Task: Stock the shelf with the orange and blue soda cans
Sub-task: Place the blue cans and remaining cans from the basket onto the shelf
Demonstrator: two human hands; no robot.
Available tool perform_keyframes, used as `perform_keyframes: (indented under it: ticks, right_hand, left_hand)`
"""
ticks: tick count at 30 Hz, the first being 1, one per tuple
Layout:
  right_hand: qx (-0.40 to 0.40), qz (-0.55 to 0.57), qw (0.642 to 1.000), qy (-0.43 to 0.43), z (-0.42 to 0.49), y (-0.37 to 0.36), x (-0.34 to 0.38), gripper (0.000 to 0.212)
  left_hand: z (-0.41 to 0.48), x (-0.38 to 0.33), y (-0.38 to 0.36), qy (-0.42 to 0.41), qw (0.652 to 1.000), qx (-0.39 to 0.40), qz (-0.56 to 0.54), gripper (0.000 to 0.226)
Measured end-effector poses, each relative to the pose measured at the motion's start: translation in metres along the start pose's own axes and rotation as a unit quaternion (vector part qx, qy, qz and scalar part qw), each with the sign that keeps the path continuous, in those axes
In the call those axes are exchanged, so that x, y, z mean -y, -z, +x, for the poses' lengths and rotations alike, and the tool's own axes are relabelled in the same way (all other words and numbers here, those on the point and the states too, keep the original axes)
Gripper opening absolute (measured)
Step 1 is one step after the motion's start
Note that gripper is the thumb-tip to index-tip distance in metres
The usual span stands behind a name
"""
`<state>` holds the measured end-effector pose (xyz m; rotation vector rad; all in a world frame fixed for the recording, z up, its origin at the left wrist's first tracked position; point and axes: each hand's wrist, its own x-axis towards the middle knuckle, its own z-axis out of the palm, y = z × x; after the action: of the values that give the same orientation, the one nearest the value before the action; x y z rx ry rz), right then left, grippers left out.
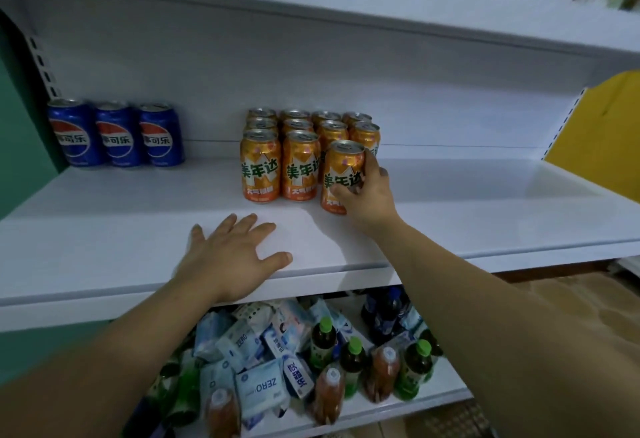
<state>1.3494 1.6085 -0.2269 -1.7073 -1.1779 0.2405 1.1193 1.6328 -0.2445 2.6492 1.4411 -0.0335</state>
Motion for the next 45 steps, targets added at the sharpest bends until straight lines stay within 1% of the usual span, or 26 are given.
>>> perform_keyframes:
  ticks: [11, 16, 19, 22, 25, 28, 30, 34, 38, 42, 45]
  right_hand:
    - [-0.016, -0.048, 0.999, 0.015, 0.028, -0.017, -0.015, 0.076]
    - [-0.029, -0.038, 0.999, 0.000, 0.027, -0.027, -0.015, 0.062]
    - [0.016, -0.089, 0.995, -0.029, 0.023, -0.022, -0.010, 0.057]
    - [0.062, -0.165, 0.984, -0.038, 0.009, 0.001, -0.006, 0.065]
    - [0.124, -0.266, 0.953, -0.073, -0.011, 0.045, 0.002, 0.075]
    - [0.140, -0.314, 0.933, -0.108, -0.039, 0.101, 0.008, 0.077]
    - [0.136, -0.326, 0.928, -0.122, -0.060, 0.139, 0.007, 0.075]
    - [0.106, -0.338, 0.918, -0.176, -0.110, 0.207, -0.005, 0.074]
    - [0.080, -0.345, 0.901, -0.250, -0.166, 0.265, -0.028, 0.072]
    - [0.065, -0.355, 0.876, -0.321, -0.224, 0.312, -0.066, 0.069]
    - [0.056, -0.353, 0.859, -0.367, -0.263, 0.335, -0.105, 0.070]
  left_hand:
    - [0.000, -0.001, -0.001, -0.001, 1.000, 0.000, 0.004, 0.075]
    - [0.000, 0.000, -0.002, -0.003, 1.000, -0.003, 0.002, 0.076]
    - [0.000, 0.000, 0.001, -0.001, 1.000, 0.001, 0.000, 0.075]
    - [-0.001, 0.000, 0.004, 0.000, 1.000, 0.017, -0.013, 0.075]
    - [0.001, -0.001, 0.009, 0.004, 0.999, 0.042, -0.014, 0.075]
    - [0.002, -0.010, 0.018, 0.004, 0.998, 0.056, -0.021, 0.077]
    - [0.002, -0.034, 0.022, -0.036, 0.997, 0.054, -0.043, 0.080]
    - [-0.017, -0.131, 0.022, -0.188, 0.977, 0.053, -0.090, 0.075]
    - [-0.051, -0.232, -0.012, -0.309, 0.941, 0.110, -0.085, 0.073]
    - [-0.083, -0.311, -0.070, -0.370, 0.911, 0.178, -0.042, 0.078]
    - [-0.098, -0.355, -0.111, -0.404, 0.886, 0.226, -0.023, 0.075]
